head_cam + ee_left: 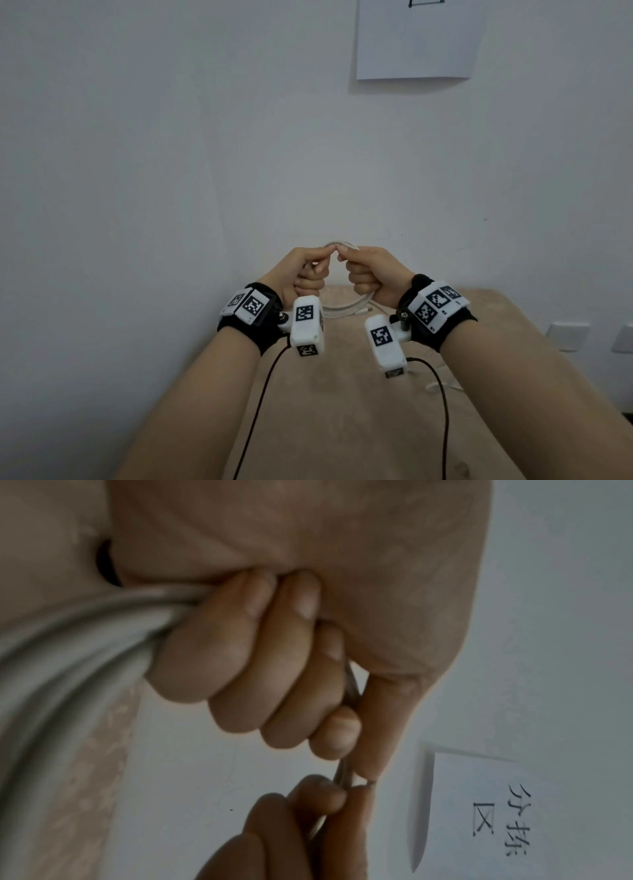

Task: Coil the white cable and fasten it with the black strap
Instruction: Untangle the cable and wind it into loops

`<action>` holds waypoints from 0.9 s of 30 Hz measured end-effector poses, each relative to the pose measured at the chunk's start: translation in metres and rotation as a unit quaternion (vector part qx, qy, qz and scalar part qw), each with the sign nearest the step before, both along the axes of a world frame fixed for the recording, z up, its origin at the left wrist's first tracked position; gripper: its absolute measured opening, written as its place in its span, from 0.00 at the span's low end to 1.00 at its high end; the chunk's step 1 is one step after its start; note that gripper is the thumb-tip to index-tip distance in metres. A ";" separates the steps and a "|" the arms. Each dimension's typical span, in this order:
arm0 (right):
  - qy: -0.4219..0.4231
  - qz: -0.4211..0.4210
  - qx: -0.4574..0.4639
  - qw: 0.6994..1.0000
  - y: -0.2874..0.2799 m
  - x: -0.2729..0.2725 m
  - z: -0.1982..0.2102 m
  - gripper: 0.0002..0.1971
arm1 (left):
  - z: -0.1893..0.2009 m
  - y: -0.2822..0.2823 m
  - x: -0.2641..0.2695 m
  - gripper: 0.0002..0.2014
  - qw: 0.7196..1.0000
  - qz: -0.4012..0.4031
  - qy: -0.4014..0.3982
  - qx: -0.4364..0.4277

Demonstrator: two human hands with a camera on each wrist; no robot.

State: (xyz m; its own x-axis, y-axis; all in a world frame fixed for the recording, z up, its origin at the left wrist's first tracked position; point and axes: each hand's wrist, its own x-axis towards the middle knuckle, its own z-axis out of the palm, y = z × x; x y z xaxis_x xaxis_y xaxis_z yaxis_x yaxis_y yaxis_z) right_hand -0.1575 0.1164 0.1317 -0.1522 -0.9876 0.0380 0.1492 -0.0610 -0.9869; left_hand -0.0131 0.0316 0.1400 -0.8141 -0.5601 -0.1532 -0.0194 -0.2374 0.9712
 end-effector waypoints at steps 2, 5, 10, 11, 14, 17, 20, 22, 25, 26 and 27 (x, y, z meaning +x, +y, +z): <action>-0.004 0.014 0.006 1.000 -0.005 -0.006 -0.002 0.12 | -0.001 -0.006 -0.007 0.22 1.000 -0.006 -0.006 0.005; -0.001 0.029 0.016 0.999 -0.016 -0.014 -0.002 0.13 | 0.000 -0.015 -0.016 0.17 1.000 0.000 -0.009 0.002; 0.018 0.045 0.042 0.998 -0.032 -0.025 0.000 0.14 | 0.006 -0.034 -0.025 0.11 0.990 0.001 -0.063 -0.123; 0.028 0.046 0.049 0.997 -0.035 -0.027 0.000 0.14 | 0.008 -0.038 -0.026 0.08 0.985 -0.003 -0.075 -0.152; 0.069 0.049 0.066 0.994 -0.040 -0.029 0.001 0.15 | 0.014 -0.042 -0.030 0.08 0.968 -0.014 -0.117 -0.223; 0.092 0.048 0.069 0.992 -0.043 -0.031 0.002 0.16 | 0.014 -0.037 -0.040 0.21 0.955 0.007 -0.147 -0.257; 0.105 0.015 0.046 0.993 -0.045 -0.033 0.001 0.16 | 0.005 -0.038 -0.052 0.23 0.951 0.061 -0.098 -0.286; 0.117 -0.018 0.020 0.993 -0.049 -0.038 -0.002 0.14 | -0.003 -0.042 -0.058 0.22 0.962 0.079 -0.047 -0.258; 0.099 -0.042 -0.006 0.994 -0.052 -0.047 -0.008 0.10 | -0.013 -0.048 -0.061 0.24 0.967 0.122 -0.005 -0.222; 0.098 -0.045 -0.014 0.994 -0.052 -0.052 -0.011 0.08 | -0.017 -0.050 -0.063 0.24 0.967 0.139 0.005 -0.213; 0.111 -0.048 -0.022 0.992 -0.053 -0.055 -0.016 0.09 | -0.020 -0.052 -0.064 0.25 0.965 0.158 0.012 -0.209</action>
State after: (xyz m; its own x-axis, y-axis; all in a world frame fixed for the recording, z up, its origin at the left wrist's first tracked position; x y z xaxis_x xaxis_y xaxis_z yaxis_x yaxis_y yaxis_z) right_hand -0.2126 0.0639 0.1162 -0.2277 -0.9658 0.1242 -0.0793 -0.1087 -0.9909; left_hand -0.0766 -0.0205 0.1196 -0.5933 -0.7895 0.1572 0.0141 0.1851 0.9826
